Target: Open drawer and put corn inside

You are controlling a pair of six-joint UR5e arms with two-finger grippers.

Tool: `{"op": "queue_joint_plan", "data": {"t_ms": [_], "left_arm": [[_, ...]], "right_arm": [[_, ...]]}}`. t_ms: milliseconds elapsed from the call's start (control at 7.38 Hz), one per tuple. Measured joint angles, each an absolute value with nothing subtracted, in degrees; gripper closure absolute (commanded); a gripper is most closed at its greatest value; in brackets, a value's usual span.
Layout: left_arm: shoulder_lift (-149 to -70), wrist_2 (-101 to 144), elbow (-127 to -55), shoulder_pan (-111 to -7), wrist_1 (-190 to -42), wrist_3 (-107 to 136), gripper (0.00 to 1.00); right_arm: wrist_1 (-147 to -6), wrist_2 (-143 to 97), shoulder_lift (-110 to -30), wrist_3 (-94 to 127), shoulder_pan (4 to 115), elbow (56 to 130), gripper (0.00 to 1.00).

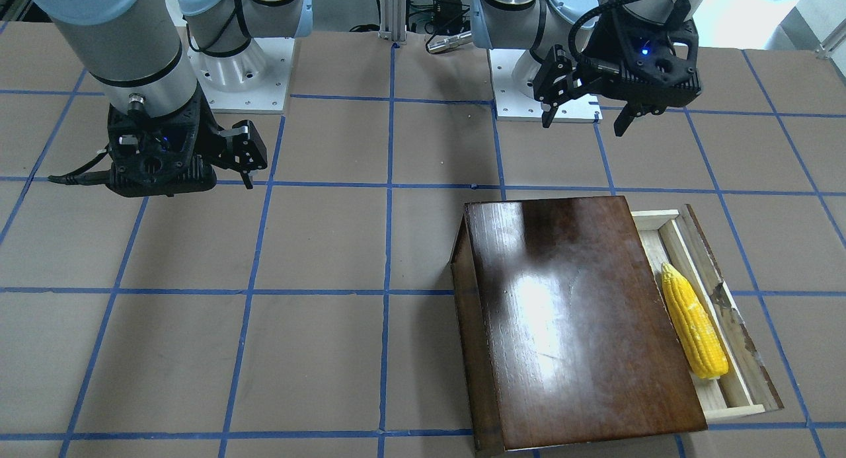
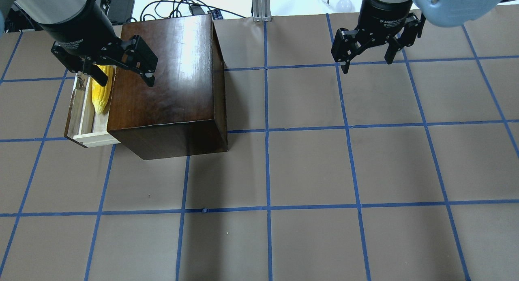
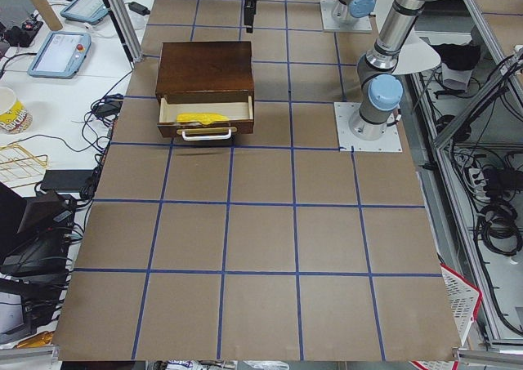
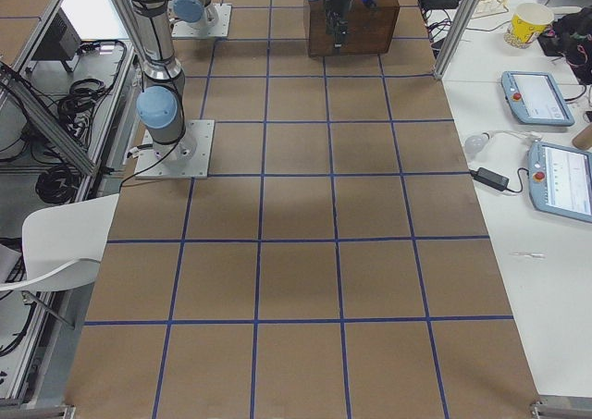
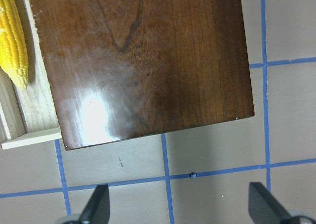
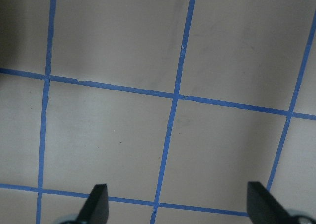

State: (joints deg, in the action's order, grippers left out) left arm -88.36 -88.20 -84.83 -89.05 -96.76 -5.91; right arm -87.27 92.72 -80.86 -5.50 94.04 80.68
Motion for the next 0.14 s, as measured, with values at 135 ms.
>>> {"op": "queue_joint_plan", "data": {"t_ms": [135], "left_arm": [[-88.32, -88.18, -84.89, -89.04, -96.83, -5.91, 0.0]], "right_arm": [[-87.26, 92.73, -80.86, -5.5, 94.04, 80.68, 0.0]]}}
